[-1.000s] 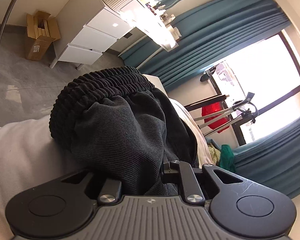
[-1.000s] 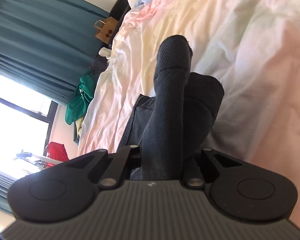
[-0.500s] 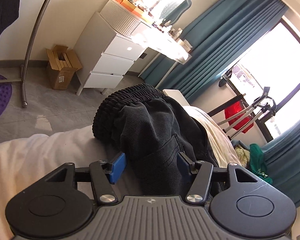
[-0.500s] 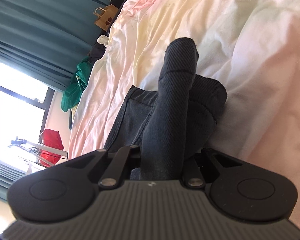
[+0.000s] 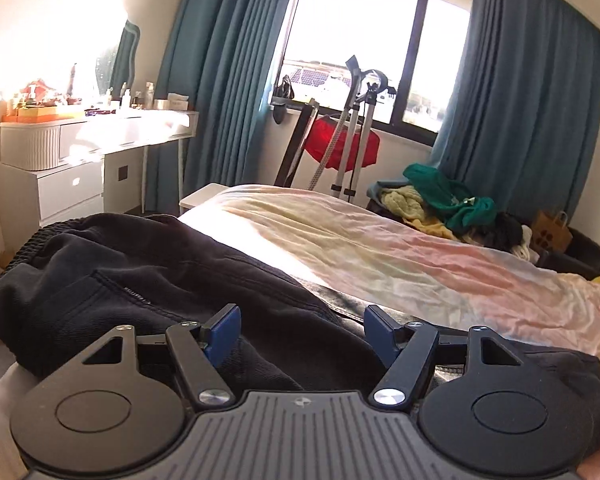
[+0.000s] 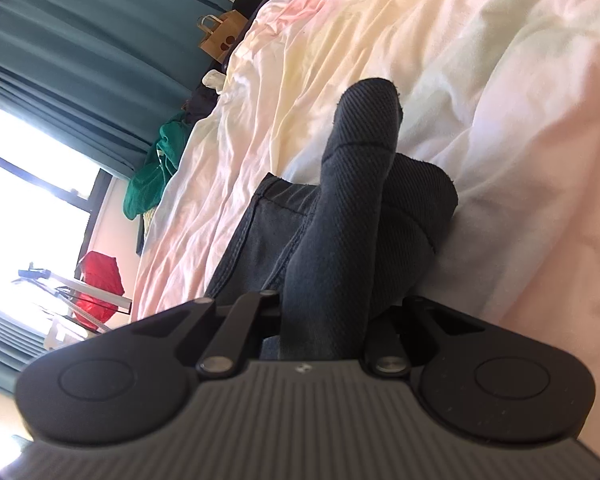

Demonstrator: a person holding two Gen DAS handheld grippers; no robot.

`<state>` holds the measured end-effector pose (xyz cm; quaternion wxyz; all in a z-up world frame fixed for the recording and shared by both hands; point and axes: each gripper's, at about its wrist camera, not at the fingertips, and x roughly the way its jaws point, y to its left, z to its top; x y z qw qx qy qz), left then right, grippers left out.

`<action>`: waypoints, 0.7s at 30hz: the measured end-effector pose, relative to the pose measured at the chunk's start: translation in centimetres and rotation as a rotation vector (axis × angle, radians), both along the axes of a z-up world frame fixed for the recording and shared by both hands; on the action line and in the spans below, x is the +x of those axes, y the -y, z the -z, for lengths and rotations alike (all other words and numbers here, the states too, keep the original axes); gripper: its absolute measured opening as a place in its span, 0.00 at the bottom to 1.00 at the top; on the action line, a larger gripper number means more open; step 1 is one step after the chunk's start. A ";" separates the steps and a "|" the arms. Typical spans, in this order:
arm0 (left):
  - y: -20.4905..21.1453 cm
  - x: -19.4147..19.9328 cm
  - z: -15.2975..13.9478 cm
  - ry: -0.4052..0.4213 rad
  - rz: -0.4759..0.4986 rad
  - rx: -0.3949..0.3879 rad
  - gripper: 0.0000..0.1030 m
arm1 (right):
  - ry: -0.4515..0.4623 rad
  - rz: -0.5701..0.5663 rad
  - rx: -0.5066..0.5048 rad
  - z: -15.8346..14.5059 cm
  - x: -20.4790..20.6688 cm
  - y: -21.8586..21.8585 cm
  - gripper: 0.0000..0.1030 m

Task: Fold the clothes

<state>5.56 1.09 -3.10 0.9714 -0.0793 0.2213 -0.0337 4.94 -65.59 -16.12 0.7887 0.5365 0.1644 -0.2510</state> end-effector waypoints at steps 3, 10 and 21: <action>1.7 2.0 2.4 -0.025 0.052 0.049 0.68 | -0.009 -0.004 -0.026 -0.2 0.3 -0.1 0.12; 1.1 5.1 5.1 -0.023 -0.010 0.115 0.67 | -0.014 0.003 -0.032 0.6 0.4 -0.2 0.12; 1.6 4.4 7.0 -0.059 -0.037 0.212 0.68 | -0.016 0.011 -0.057 0.9 0.7 -0.4 0.12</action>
